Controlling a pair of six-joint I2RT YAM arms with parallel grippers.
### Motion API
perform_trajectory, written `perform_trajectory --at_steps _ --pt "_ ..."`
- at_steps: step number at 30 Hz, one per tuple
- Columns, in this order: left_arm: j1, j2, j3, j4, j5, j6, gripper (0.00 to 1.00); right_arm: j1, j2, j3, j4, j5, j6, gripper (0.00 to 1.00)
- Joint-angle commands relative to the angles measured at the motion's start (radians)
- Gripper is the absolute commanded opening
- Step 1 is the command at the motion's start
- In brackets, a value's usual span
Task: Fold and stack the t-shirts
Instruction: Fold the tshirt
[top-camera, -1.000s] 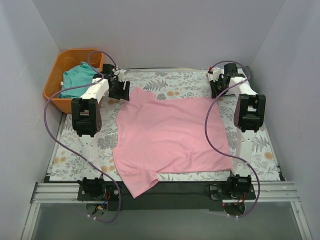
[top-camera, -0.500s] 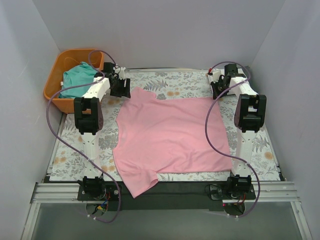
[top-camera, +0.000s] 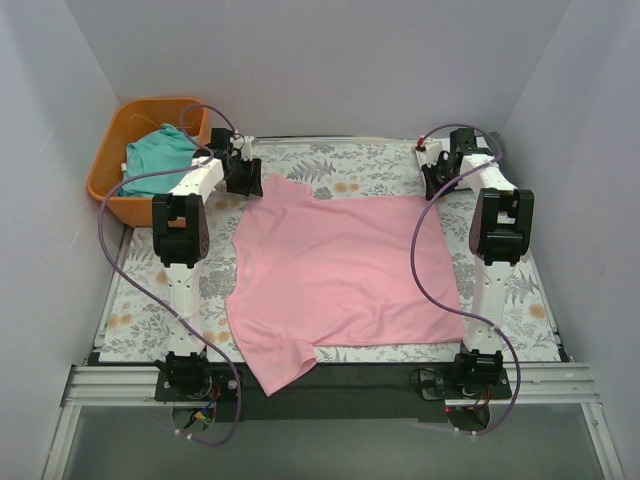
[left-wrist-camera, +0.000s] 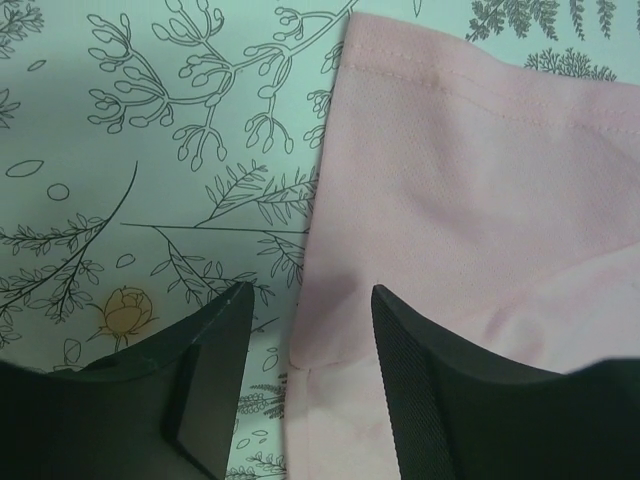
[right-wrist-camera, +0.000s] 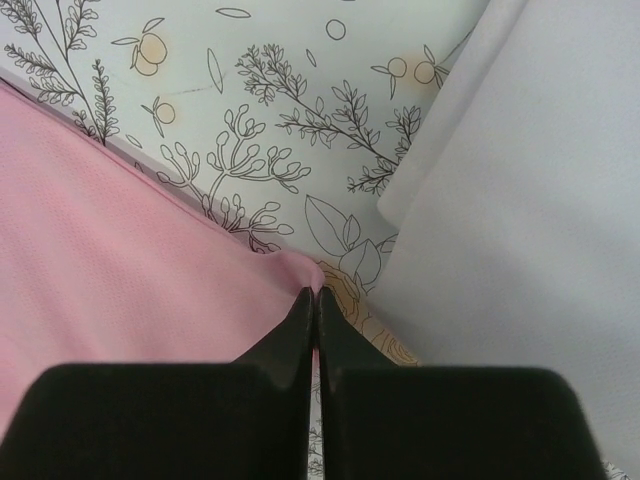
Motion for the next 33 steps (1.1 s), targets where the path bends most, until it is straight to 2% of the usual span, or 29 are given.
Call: perform_trajectory --at_steps 1,10,13,14,16,20,22,26,33 --pt "-0.045 -0.004 -0.044 0.030 -0.059 0.018 0.46 -0.004 -0.058 -0.013 -0.031 -0.028 -0.017 0.01" --pt "-0.079 -0.001 -0.089 0.076 -0.166 0.061 0.34 -0.005 -0.072 -0.035 -0.031 -0.037 -0.029 0.01" --pt "-0.070 0.000 -0.080 0.096 -0.226 0.064 0.18 -0.005 -0.075 -0.029 -0.030 -0.039 -0.029 0.01" --pt "-0.064 0.002 -0.071 0.107 -0.234 0.060 0.08 -0.005 -0.075 -0.026 -0.031 -0.045 -0.028 0.01" --pt "-0.036 0.020 -0.032 0.109 -0.226 0.052 0.01 -0.005 -0.072 -0.015 -0.027 -0.052 -0.028 0.01" --pt "-0.007 0.046 0.090 0.079 -0.168 0.070 0.00 -0.005 -0.051 0.048 -0.025 -0.075 -0.011 0.01" --pt "-0.004 0.043 0.104 0.082 -0.133 0.080 0.00 -0.005 -0.040 0.078 -0.025 -0.080 -0.005 0.01" --pt "-0.004 0.020 0.112 0.099 -0.087 0.090 0.00 -0.005 -0.034 0.143 -0.020 -0.114 0.004 0.01" --pt "0.001 -0.056 0.065 0.130 -0.064 0.095 0.00 -0.005 -0.067 0.151 -0.004 -0.134 0.015 0.01"
